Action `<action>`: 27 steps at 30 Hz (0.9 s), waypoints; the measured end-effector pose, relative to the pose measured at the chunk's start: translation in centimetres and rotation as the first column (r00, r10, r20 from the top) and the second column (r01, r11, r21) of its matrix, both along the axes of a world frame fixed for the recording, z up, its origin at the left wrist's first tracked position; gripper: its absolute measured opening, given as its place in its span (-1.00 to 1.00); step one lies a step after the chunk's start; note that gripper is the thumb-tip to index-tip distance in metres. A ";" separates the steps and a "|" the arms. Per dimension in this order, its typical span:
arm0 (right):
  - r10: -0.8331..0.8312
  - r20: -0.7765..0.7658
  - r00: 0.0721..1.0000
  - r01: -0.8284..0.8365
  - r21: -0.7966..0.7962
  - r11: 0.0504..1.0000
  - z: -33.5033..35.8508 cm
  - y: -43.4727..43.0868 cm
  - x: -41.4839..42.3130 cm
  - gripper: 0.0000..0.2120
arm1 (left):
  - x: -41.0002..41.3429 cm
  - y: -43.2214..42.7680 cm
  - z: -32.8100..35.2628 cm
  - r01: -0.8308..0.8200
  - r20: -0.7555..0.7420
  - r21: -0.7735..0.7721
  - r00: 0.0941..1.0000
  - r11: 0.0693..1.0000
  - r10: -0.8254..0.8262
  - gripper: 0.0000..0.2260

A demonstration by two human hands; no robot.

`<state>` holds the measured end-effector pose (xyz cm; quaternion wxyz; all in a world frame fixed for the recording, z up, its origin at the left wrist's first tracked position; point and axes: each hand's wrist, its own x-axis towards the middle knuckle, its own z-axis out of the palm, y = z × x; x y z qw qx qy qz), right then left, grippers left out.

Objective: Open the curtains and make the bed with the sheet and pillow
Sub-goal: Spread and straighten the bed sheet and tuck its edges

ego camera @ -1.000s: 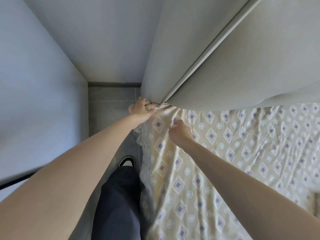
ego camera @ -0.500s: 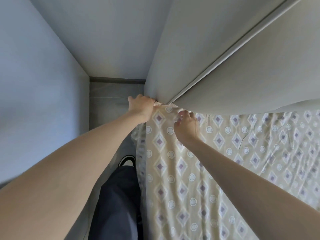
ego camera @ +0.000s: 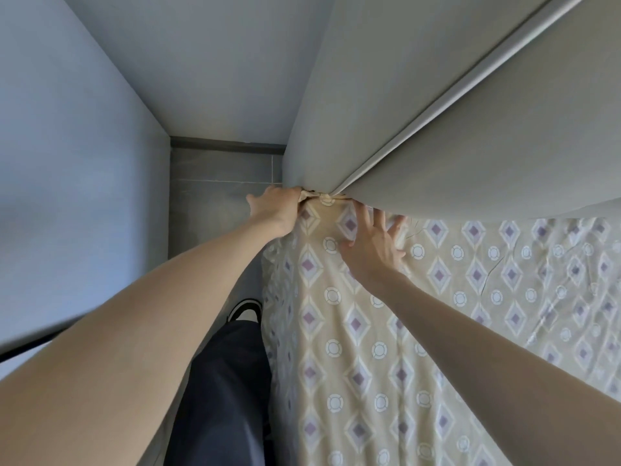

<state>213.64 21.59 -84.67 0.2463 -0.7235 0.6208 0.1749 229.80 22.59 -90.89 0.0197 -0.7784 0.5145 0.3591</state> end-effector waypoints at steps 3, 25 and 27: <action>0.044 -0.041 0.998 -0.046 -0.060 0.997 0.0 0.6 0.2 -0.33 | 0.5 -0.5 0.3 -0.117 -0.192 0.048 0.974 0.992 0.125 -0.76; 0.179 -0.124 0.976 -0.199 -0.177 0.964 -1.2 0.1 -0.2 -0.23 | -0.9 0.8 -1.6 -0.363 -0.107 -0.216 0.932 0.907 0.347 -0.72; 0.203 -0.114 0.972 -0.218 -0.138 0.966 -0.9 -0.3 -0.4 -0.19 | -1.0 0.5 -1.0 -0.353 -0.058 -0.173 0.936 0.920 0.348 -0.74</action>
